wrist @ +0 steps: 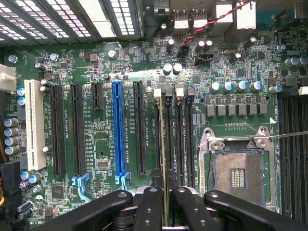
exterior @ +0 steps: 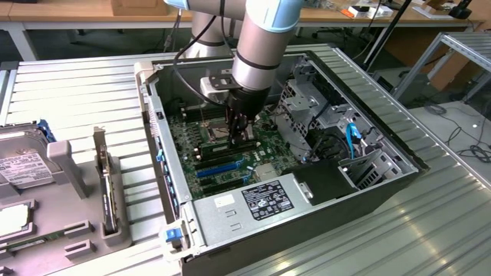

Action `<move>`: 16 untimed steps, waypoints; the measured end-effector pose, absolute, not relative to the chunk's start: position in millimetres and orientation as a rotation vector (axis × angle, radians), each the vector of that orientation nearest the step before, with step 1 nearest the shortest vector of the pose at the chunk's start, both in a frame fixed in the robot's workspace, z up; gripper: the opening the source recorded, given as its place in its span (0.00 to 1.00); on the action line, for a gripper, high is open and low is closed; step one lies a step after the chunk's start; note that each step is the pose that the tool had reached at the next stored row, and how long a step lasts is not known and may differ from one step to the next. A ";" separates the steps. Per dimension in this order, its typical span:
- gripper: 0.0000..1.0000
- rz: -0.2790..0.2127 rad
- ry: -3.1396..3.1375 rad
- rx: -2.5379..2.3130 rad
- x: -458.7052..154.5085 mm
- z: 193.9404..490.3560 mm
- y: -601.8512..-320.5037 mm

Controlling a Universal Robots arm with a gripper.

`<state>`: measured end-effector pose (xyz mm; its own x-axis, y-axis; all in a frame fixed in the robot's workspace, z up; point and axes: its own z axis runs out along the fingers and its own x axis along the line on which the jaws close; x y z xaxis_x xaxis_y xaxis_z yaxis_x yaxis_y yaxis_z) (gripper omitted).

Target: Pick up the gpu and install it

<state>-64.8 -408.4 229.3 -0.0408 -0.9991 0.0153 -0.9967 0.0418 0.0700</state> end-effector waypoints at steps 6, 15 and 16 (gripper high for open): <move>0.14 -0.062 -2.224 2.134 -64.6 229.9 -408.4; 0.14 -0.060 -2.224 2.134 -64.2 229.0 -408.8; 0.14 -0.060 -2.224 2.134 -63.8 228.9 -408.7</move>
<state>-63.8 -408.7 228.9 -0.0410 -0.9990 0.0153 -0.9968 0.0419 0.0687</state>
